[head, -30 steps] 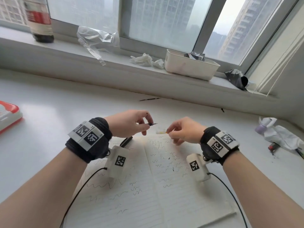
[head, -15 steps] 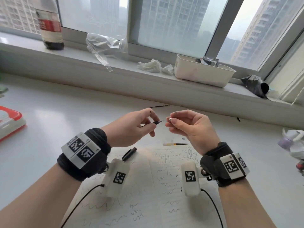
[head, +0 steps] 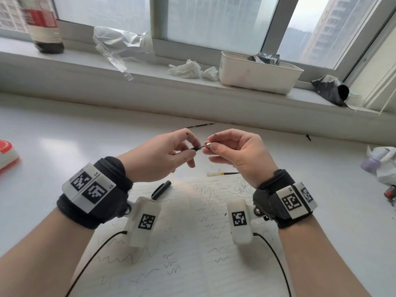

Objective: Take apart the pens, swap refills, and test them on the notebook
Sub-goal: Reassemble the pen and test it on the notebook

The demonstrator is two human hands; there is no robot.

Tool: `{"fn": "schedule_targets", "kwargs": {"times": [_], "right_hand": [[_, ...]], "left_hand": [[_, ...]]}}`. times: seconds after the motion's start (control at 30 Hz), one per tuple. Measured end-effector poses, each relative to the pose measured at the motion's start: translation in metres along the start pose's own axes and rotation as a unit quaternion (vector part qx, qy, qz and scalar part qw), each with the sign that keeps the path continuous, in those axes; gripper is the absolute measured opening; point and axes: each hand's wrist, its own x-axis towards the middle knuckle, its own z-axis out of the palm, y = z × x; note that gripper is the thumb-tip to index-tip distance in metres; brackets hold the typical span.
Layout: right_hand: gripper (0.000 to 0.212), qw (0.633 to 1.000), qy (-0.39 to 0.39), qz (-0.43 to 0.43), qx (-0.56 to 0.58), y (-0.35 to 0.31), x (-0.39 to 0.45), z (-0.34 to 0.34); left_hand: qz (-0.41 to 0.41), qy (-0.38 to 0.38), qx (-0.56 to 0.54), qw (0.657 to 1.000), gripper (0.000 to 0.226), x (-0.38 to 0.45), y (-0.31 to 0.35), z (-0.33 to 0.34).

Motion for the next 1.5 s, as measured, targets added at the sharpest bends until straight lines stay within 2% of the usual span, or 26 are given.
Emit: {"fn": "schedule_targets", "kwargs": {"times": [0.23,0.37,0.5,0.6,0.67,0.83,0.97,1.13,1.2,1.33,1.43,1.5], "right_hand": [[0.012,0.998,-0.021,-0.012,-0.059,0.003,0.0,0.006],[0.017,0.997,-0.049,-0.002,-0.058,0.001,-0.001,0.001],[0.012,0.997,-0.047,0.023,-0.061,0.002,-0.003,0.004],[0.021,0.994,-0.055,0.042,-0.087,0.003,-0.003,0.007],[0.016,0.995,-0.05,0.035,-0.083,0.001,-0.004,0.006],[0.01,0.995,-0.049,0.03,-0.084,0.001,-0.005,0.001],[0.025,0.991,-0.058,0.065,-0.1,0.0,-0.004,0.002],[0.012,0.99,-0.072,0.064,-0.105,0.0,-0.004,0.0],[0.023,0.987,-0.074,0.081,-0.115,0.0,-0.004,0.0],[0.014,0.988,-0.072,0.068,-0.115,0.0,-0.004,0.001],[0.025,0.987,-0.076,0.081,-0.12,0.001,-0.003,0.0],[0.018,0.987,-0.083,0.07,-0.116,0.001,-0.004,-0.001]], "left_hand": [[0.0,0.007,-0.008,1.0,0.009,-0.001,0.003,-0.001],[0.003,0.021,0.024,0.999,0.008,-0.002,0.002,-0.001],[-0.003,0.043,0.057,0.997,0.012,-0.003,0.005,0.0],[-0.008,0.038,0.091,0.995,0.011,-0.002,0.009,0.002],[-0.019,0.034,0.096,0.995,0.012,-0.002,0.011,0.002],[-0.018,0.034,0.089,0.995,0.013,-0.003,0.011,0.001],[-0.003,0.035,0.092,0.995,0.007,-0.002,0.007,0.001],[-0.009,0.038,0.075,0.996,0.007,-0.003,0.004,-0.001],[-0.007,0.037,0.074,0.997,0.008,-0.003,0.005,0.0],[-0.001,0.038,0.082,0.996,0.007,-0.003,0.005,0.0],[0.003,0.037,0.065,0.997,0.008,-0.003,0.006,0.0],[0.006,0.035,0.058,0.998,0.008,-0.003,0.005,-0.001]]}}
